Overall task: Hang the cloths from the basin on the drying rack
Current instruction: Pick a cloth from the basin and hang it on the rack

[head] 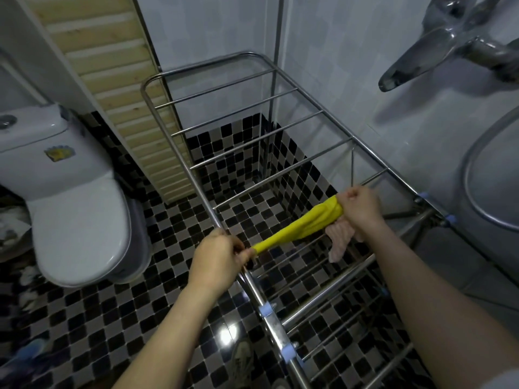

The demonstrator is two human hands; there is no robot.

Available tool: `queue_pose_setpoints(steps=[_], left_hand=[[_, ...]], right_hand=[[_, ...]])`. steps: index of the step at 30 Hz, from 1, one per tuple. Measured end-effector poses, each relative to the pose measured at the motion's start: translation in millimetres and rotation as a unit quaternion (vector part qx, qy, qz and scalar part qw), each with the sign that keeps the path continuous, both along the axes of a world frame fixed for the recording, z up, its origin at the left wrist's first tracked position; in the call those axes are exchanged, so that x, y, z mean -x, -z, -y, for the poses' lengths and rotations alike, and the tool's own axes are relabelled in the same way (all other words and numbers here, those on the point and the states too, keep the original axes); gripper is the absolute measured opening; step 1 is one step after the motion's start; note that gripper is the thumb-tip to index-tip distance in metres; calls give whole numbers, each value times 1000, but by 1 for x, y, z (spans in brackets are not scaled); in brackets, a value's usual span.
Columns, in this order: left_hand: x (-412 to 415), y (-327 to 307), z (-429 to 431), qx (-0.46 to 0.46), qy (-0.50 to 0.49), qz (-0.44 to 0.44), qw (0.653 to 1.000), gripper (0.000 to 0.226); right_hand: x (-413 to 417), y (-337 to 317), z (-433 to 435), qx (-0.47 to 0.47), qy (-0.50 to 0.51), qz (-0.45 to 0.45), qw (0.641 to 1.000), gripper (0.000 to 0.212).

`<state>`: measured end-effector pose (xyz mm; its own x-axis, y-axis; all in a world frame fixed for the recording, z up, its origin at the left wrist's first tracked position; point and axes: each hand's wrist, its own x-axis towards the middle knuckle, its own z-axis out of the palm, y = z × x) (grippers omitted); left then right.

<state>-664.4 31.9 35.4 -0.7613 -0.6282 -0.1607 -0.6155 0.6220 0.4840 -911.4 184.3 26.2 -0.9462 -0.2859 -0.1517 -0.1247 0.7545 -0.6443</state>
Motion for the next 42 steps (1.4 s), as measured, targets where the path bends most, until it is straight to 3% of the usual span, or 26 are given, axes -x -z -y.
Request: queue_pose_setpoints(steps=[8,13,15,19,23,28,36,42], left_hand=[[1,-4,0,9,7,-5,1000,16],[-2,-1,-6,-50,-57,-86,993,5],[-5,2,-9,-68,-78,-102,989,12],[-10,7,-10,-16,-85,-52,995,4],[-11,5,-10,43,-70,-73,994,20],[-2,7,-11,27,28,-24,999,23],[-6,3,-8,73,26,-54,995,3],[-9,-5,-6,80,33,-5,996,17]], right_hand=[[8,2,-1,-8,62,-45,997,26],[20,3,-5,21,116,-37,992,24],[19,7,-6,30,119,-33,992,23],[16,11,-4,34,113,-40,992,21],[16,10,-2,31,103,-48,993,21],[14,8,-1,19,75,-58,995,21],[21,10,-4,48,60,-62,995,16],[16,12,-9,25,-22,-54,998,27]])
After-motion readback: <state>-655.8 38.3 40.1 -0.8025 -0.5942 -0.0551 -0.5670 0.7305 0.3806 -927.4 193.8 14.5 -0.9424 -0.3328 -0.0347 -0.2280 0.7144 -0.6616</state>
